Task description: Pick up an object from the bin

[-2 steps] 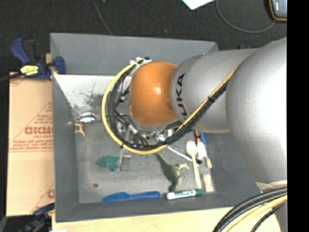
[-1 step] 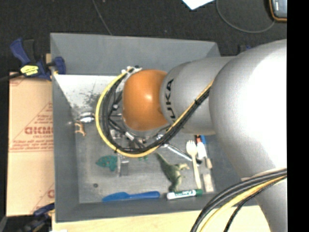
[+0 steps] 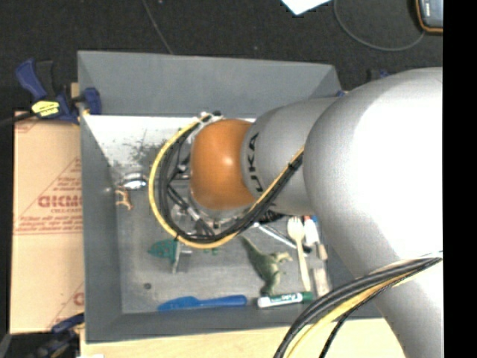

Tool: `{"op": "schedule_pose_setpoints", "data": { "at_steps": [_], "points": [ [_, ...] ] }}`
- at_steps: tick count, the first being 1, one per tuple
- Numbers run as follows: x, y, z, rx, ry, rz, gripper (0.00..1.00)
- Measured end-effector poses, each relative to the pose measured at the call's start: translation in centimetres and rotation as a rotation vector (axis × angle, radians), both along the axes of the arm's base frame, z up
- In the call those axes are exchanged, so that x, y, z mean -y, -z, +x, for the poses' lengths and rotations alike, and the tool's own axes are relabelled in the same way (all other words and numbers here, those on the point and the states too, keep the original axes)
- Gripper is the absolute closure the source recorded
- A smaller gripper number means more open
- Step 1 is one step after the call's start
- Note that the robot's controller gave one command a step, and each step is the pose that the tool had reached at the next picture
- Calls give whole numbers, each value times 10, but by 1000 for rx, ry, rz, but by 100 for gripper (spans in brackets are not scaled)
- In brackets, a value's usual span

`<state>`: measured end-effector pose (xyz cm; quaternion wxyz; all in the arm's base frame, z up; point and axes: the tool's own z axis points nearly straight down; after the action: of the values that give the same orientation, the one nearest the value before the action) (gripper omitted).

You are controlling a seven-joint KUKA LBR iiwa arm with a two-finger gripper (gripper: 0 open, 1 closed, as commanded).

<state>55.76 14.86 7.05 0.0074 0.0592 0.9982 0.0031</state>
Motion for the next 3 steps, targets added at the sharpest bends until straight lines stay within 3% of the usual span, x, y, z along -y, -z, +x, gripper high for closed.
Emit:
{"op": "schedule_pose_setpoints", "data": {
  "at_steps": [1,3],
  "points": [
    [-2,-1,-4,-14,-55,-5,100],
    [-2,-7,-5,-16,-54,-5,100]
  ]
}}
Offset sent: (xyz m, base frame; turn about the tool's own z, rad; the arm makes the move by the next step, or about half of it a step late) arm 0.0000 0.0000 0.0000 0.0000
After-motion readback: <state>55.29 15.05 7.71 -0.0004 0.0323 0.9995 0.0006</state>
